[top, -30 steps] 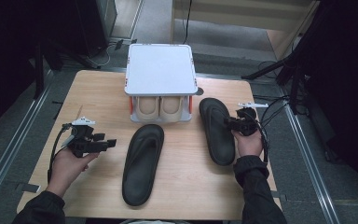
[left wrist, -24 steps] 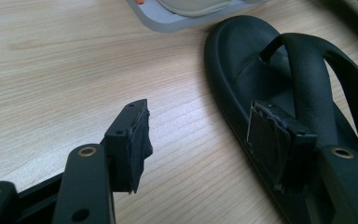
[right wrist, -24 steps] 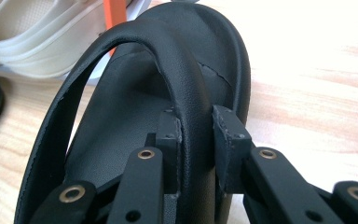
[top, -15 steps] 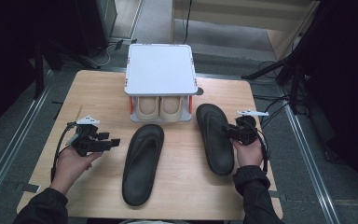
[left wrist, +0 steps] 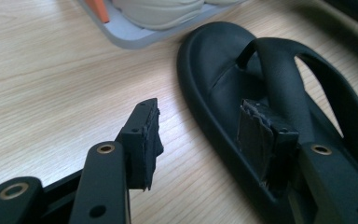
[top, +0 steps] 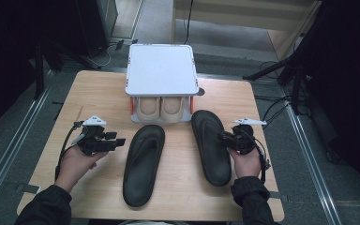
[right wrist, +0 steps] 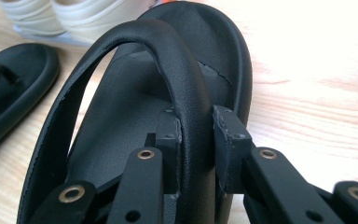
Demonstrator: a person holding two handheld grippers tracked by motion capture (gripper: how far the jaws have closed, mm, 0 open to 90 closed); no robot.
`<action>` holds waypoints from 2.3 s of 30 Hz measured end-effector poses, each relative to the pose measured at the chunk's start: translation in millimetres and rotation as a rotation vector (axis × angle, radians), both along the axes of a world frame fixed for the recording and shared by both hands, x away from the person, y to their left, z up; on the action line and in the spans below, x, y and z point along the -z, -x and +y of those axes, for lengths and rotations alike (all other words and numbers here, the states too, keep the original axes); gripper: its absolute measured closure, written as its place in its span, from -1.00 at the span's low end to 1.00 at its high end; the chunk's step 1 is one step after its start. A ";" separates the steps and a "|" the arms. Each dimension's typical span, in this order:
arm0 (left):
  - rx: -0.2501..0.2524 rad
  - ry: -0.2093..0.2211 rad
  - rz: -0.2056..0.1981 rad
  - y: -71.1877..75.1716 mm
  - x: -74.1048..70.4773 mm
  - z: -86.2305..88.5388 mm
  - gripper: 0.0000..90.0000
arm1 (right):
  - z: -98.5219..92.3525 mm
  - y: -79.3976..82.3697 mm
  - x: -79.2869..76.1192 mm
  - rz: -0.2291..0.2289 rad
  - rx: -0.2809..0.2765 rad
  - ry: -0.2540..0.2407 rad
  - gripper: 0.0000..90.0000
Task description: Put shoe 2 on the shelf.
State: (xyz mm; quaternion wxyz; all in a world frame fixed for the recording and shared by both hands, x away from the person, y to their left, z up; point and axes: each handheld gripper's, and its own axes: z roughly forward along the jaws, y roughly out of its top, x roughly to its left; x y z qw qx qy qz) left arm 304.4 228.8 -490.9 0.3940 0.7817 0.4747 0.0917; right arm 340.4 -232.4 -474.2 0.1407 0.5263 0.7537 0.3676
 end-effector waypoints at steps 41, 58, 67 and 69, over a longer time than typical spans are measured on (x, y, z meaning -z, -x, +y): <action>0.057 0.016 0.041 -2.4 5.8 -9.6 0.36 | 60.6 25.1 28.2 0.072 -0.132 0.025 0.65; 0.062 0.018 0.040 -1.1 4.4 -9.5 0.57 | 67.8 31.9 30.3 0.086 -0.178 -0.003 0.46; 0.065 -0.010 0.032 1.8 2.4 -8.2 0.97 | 49.8 39.0 11.1 0.025 -0.216 -0.102 0.75; 0.069 -0.021 0.040 2.2 3.8 -8.9 1.00 | 47.0 43.2 6.6 0.013 -0.230 -0.092 0.98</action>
